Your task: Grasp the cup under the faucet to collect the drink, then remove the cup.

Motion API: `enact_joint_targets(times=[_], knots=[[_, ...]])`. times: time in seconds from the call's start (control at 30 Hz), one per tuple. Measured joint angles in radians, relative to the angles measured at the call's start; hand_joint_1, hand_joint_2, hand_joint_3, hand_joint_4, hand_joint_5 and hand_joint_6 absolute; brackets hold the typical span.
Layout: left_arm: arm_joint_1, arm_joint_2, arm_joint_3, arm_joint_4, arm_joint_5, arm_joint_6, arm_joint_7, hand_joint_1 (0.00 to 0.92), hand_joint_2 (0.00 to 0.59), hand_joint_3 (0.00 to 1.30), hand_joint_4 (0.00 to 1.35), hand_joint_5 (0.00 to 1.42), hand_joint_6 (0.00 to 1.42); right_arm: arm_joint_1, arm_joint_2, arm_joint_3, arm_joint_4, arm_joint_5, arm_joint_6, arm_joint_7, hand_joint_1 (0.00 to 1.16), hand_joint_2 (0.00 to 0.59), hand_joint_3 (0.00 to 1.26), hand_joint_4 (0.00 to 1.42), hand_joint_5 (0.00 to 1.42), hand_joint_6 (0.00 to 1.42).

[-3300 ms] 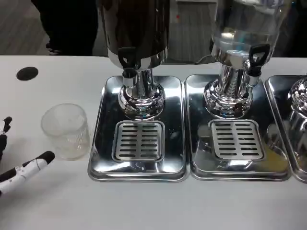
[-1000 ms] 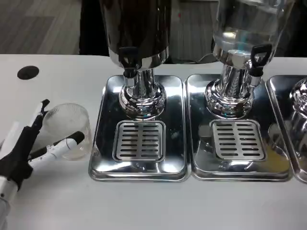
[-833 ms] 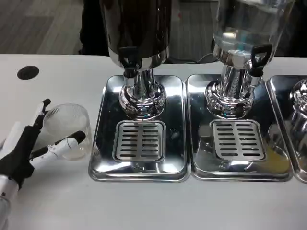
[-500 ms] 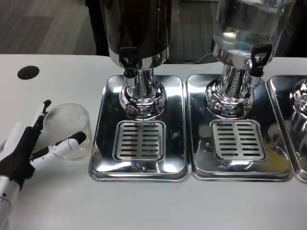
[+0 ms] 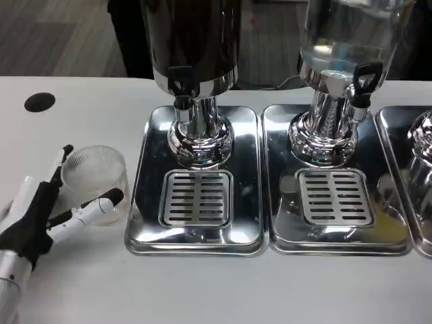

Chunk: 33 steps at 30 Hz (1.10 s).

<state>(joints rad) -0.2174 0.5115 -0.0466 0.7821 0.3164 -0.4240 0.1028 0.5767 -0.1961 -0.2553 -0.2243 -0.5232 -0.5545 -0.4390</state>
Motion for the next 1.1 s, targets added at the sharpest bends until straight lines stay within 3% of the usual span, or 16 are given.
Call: enact_joint_targets(times=[0.3,0.53,1.1], knots=[[0.0,-0.005,-0.013,0.0,0.013,0.018,0.024,0.23,0.047,0.0,0.09,0.08,0.15,0.0,0.0,-0.001,0.0,0.0,-0.001,0.0,0.58,0.586,0.33,0.21,0.12,0.03],[-0.001,-0.007,-0.014,-0.003,0.014,0.025,0.033,0.229,0.1,0.01,0.2,0.12,0.18,0.0,0.0,-0.007,0.008,0.002,-0.007,0.0,0.58,0.586,0.33,0.21,0.13,0.03],[0.023,-0.018,0.005,-0.029,0.003,0.032,0.066,0.131,0.179,0.42,0.52,0.3,0.25,0.009,0.008,-0.015,0.017,0.002,-0.023,0.0,0.58,0.586,0.33,0.21,0.13,0.03]])
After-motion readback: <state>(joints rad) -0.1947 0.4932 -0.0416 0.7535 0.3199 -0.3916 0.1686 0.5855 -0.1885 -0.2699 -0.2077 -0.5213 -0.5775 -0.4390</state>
